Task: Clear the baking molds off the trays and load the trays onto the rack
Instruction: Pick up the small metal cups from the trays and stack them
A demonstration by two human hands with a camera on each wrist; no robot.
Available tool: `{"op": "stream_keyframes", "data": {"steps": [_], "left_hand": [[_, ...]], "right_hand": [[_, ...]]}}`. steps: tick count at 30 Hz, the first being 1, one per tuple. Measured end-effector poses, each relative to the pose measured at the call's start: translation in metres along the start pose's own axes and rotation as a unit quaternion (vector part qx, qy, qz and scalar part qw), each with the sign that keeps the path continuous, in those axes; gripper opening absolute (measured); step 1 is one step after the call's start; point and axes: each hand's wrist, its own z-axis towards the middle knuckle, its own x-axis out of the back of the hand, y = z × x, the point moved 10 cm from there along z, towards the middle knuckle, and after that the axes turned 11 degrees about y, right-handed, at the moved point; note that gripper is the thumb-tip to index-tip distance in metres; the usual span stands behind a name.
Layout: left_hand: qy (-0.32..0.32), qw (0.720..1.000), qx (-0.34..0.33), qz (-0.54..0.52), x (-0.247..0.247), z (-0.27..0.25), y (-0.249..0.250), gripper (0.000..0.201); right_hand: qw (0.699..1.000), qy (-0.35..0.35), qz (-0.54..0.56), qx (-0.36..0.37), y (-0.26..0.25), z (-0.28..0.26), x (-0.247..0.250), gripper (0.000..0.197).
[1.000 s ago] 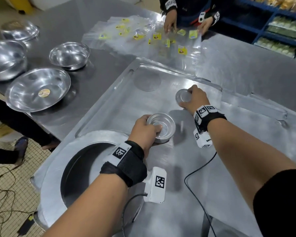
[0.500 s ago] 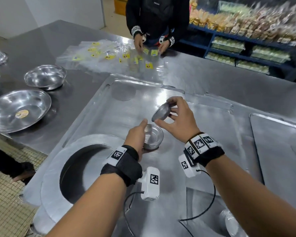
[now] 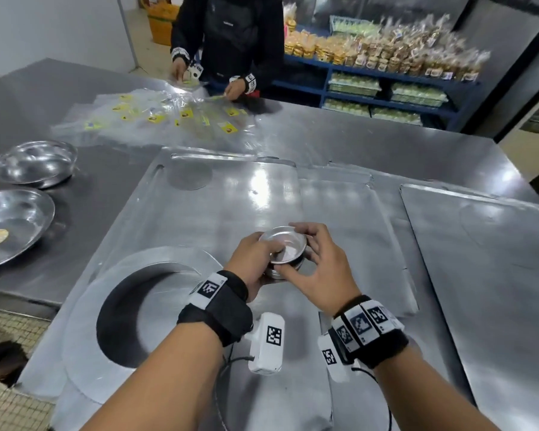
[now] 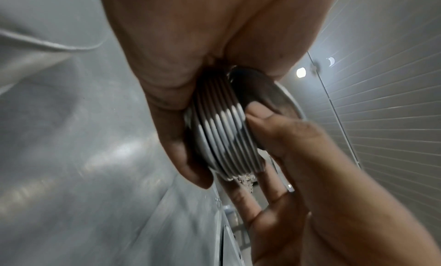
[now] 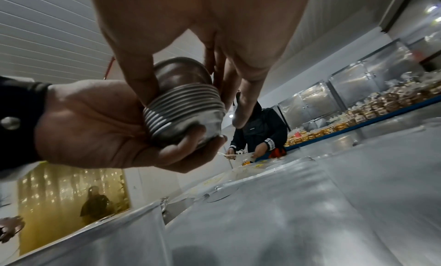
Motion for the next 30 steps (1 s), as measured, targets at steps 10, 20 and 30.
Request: {"op": "stream_keyframes", "data": {"steps": [10,20,30], "left_hand": [[-0.04,0.997,-0.014,0.059,-0.033,-0.013,-0.041,0.028],[-0.032,0.995,-0.012,0.098,-0.07,-0.016,-0.08,0.021],[0.007,0.994,0.015,0.112,-0.107,-0.02,-0.12,0.015]], "right_hand": [[0.996,0.007,-0.041,-0.074,0.03,-0.055,0.037,0.08],[0.99,-0.04,-0.084,-0.108,0.064,-0.079,0.085,0.074],[0.942,-0.08,-0.266,-0.189,0.142,-0.09,0.174,0.056]]}}
